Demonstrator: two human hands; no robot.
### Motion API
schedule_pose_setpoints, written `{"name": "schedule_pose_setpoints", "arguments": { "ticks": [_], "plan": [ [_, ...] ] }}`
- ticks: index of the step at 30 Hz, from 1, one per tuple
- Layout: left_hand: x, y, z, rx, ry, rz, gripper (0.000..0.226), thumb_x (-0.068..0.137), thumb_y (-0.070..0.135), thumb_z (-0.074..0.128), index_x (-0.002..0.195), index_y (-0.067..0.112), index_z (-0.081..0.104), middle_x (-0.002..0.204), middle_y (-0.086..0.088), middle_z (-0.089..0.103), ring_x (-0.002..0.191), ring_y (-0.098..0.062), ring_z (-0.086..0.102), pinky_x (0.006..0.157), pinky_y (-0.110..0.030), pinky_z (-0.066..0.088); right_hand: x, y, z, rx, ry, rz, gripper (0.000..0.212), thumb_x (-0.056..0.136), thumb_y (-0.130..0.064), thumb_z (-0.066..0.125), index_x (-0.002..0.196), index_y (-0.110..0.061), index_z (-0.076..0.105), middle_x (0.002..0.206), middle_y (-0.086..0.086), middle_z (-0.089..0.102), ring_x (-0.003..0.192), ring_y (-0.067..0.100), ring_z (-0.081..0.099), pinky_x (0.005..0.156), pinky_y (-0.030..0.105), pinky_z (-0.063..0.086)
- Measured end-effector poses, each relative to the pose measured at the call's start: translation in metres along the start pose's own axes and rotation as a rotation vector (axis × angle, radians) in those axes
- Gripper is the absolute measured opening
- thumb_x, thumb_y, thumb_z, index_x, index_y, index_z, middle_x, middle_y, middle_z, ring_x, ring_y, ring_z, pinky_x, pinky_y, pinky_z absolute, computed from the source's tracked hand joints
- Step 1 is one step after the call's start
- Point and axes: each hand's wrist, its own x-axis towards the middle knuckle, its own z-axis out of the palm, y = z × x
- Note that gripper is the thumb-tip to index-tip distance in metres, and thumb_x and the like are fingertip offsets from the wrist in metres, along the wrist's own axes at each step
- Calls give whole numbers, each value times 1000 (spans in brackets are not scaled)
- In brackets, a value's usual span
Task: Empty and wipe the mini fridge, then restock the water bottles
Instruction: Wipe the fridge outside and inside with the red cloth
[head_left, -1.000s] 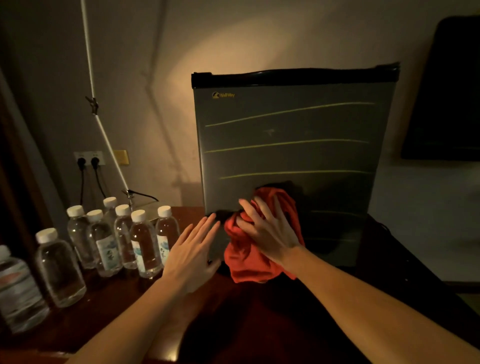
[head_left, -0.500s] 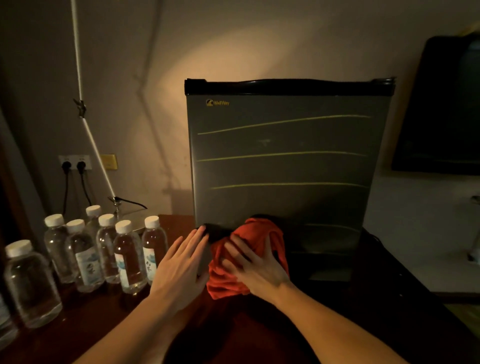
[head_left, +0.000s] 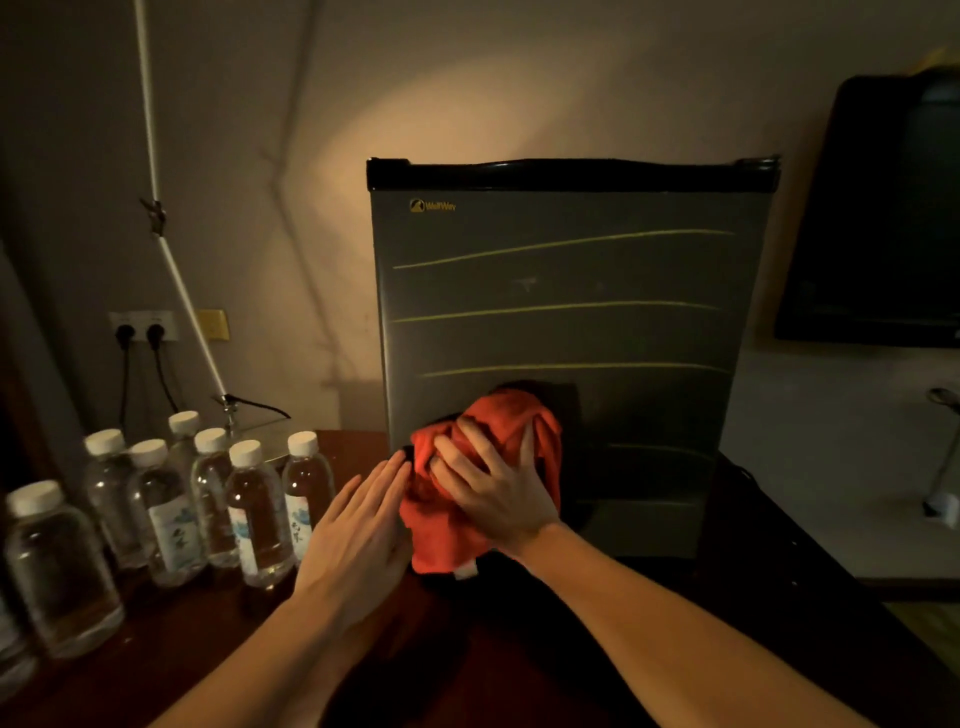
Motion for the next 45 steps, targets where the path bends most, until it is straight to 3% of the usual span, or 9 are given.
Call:
{"name": "schedule_pose_setpoints", "arguments": {
  "ticks": [5,10,16,22,27,31,33,39,45],
  "plan": [
    [-5,1,1,37,-22,14,74,89,46,49,155,18,28,162,3,21,147,-11,22,117,-33,18,-30,-6,5,6,-88,-56,40,94,-39,44,132,-26,50,150,-2,37,143,29,29,92,77,31],
    [0,13,-2,45,-46,48,78,84,43,49,155,18,27,161,2,23,147,-12,24,117,-34,21,-21,11,-4,-4,-90,-91,39,91,-32,53,130,-29,51,147,-5,45,141,27,33,98,72,25],
    [12,32,-3,57,-44,89,90,76,36,68,154,14,28,160,-3,27,145,-16,27,117,-34,19,-8,66,-46,-38,-66,114,32,90,-33,56,122,-30,60,144,-4,50,138,26,39,97,72,27],
    [19,62,1,86,-69,104,88,75,40,63,153,14,31,159,-2,29,142,-17,35,116,-32,17,-93,93,-41,-65,-237,121,61,77,-31,62,135,-32,45,153,0,34,144,36,20,92,81,27],
    [25,92,11,99,-78,143,80,82,42,57,153,14,32,159,-2,29,144,-16,32,118,-31,21,-149,96,-50,-44,-460,122,95,43,-26,88,129,-34,49,145,1,44,131,38,34,84,81,33],
    [40,117,12,104,-85,181,85,77,46,54,152,13,33,159,-2,29,143,-18,33,115,-31,16,-140,120,-51,-51,-334,121,55,79,-25,62,132,-34,51,153,2,39,138,35,31,96,77,27],
    [49,129,11,99,-76,210,87,75,47,58,152,14,33,159,-2,30,142,-19,35,116,-33,22,-127,137,-54,-60,-256,183,51,83,-27,50,133,-34,49,155,2,35,139,35,31,100,75,24],
    [65,145,7,103,-25,229,79,78,43,59,149,13,39,158,-3,33,142,-18,35,115,-35,19,-130,134,-46,-29,-149,277,57,70,-26,71,124,-32,56,149,2,44,138,34,34,97,74,30],
    [64,140,4,144,-36,229,72,82,40,46,149,13,40,159,-4,31,143,-18,34,115,-37,21,-151,118,-38,-33,-239,126,69,64,-26,79,127,-36,53,146,0,43,136,29,35,95,74,30]
  ]
}}
